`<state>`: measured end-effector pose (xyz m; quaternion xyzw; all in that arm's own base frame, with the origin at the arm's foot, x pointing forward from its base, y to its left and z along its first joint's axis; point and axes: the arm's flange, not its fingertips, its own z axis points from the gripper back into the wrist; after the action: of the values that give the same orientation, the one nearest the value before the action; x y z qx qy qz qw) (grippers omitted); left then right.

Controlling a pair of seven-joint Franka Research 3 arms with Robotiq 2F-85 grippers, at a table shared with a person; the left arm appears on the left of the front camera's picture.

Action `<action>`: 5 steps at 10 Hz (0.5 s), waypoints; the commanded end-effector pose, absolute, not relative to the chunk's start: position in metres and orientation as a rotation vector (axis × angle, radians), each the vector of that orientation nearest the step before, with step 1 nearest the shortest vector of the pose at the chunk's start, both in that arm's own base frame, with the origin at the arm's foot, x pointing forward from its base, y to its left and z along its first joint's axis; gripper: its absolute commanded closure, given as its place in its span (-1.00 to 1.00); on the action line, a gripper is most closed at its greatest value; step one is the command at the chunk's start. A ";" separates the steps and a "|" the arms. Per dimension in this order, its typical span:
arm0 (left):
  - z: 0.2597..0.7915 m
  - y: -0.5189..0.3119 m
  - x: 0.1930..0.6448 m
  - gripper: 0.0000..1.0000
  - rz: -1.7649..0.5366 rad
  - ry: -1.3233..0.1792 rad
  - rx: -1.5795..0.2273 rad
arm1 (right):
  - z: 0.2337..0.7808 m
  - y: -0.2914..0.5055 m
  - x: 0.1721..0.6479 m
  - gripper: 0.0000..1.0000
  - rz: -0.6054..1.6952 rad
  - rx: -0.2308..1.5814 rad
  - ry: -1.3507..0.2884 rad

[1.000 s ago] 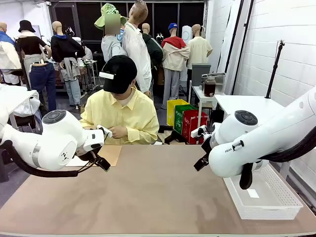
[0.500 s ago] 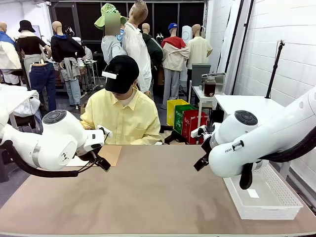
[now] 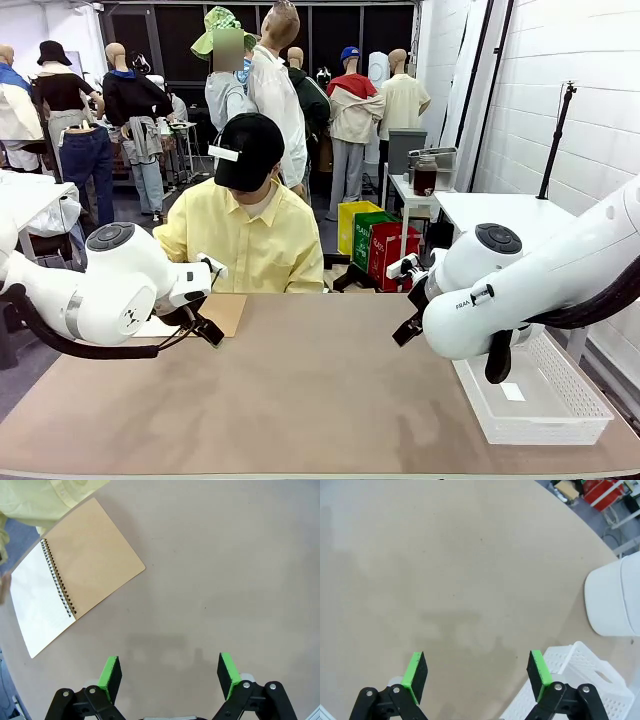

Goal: Sort the paper based on its condition.
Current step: If a person hands you a paper, place it in the Organizing basket , and if it's crumpled, put it in the Trash can.

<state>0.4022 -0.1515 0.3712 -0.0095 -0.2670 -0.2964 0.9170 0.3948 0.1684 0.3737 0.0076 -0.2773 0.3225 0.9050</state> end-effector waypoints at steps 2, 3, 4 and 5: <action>0.371 -0.151 0.403 -1.00 -0.607 -0.549 -0.020 | 0.374 0.168 0.395 -1.00 0.666 0.016 -0.573; 0.371 -0.151 0.403 -1.00 -0.607 -0.549 -0.020 | 0.374 0.168 0.395 -1.00 0.666 0.016 -0.573; 0.371 -0.151 0.403 -1.00 -0.607 -0.549 -0.020 | 0.374 0.168 0.395 -1.00 0.666 0.016 -0.573; 0.371 -0.151 0.403 -1.00 -0.607 -0.549 -0.020 | 0.374 0.168 0.395 -1.00 0.666 0.016 -0.573</action>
<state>0.4021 -0.1517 0.3712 -0.0095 -0.2670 -0.2967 0.9169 0.3948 0.1684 0.3737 0.0076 -0.2773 0.3225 0.9050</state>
